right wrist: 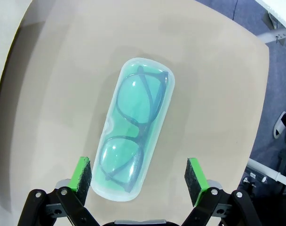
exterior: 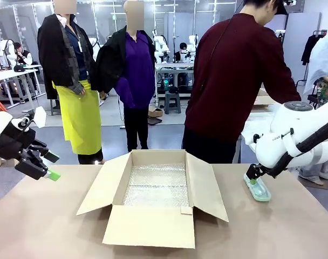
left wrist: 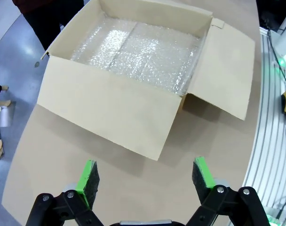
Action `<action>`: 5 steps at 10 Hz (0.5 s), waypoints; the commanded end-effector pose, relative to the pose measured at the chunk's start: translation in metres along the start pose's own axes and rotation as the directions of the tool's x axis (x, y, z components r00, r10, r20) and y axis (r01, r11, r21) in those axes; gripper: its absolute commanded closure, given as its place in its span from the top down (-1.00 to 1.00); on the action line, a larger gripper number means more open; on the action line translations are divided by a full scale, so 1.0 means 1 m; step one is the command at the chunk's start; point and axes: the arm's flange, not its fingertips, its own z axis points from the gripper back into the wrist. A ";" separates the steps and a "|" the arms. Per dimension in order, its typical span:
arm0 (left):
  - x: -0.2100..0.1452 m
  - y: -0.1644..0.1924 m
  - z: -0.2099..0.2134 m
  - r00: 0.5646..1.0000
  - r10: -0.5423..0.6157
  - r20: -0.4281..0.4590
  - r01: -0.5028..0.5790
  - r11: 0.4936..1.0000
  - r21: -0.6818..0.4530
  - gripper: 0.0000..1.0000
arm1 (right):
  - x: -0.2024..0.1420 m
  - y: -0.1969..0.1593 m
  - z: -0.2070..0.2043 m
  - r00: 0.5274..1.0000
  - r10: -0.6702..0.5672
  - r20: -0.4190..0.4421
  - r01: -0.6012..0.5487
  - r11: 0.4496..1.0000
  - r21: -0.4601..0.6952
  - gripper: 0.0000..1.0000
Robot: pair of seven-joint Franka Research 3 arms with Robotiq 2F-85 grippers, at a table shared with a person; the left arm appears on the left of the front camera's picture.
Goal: Pack the glasses set securely to prepare it for shipping.
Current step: Place the Glasses case inside the Package Box.
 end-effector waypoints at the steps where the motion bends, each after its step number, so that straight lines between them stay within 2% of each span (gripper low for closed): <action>1: -0.001 0.002 0.001 1.000 -0.019 0.018 0.020 1.000 -0.020 1.00 | -0.001 0.000 0.006 1.000 -0.003 -0.002 0.003 1.000 0.000 1.00; 2: -0.001 0.002 0.001 1.000 -0.019 0.018 0.020 1.000 -0.020 1.00 | 0.000 0.000 0.000 1.000 0.000 0.000 0.000 1.000 0.000 1.00; 5: -0.001 0.002 0.001 1.000 -0.019 0.018 0.020 1.000 -0.020 1.00 | 0.021 0.001 -0.022 0.995 -0.048 -0.088 0.050 0.998 0.026 1.00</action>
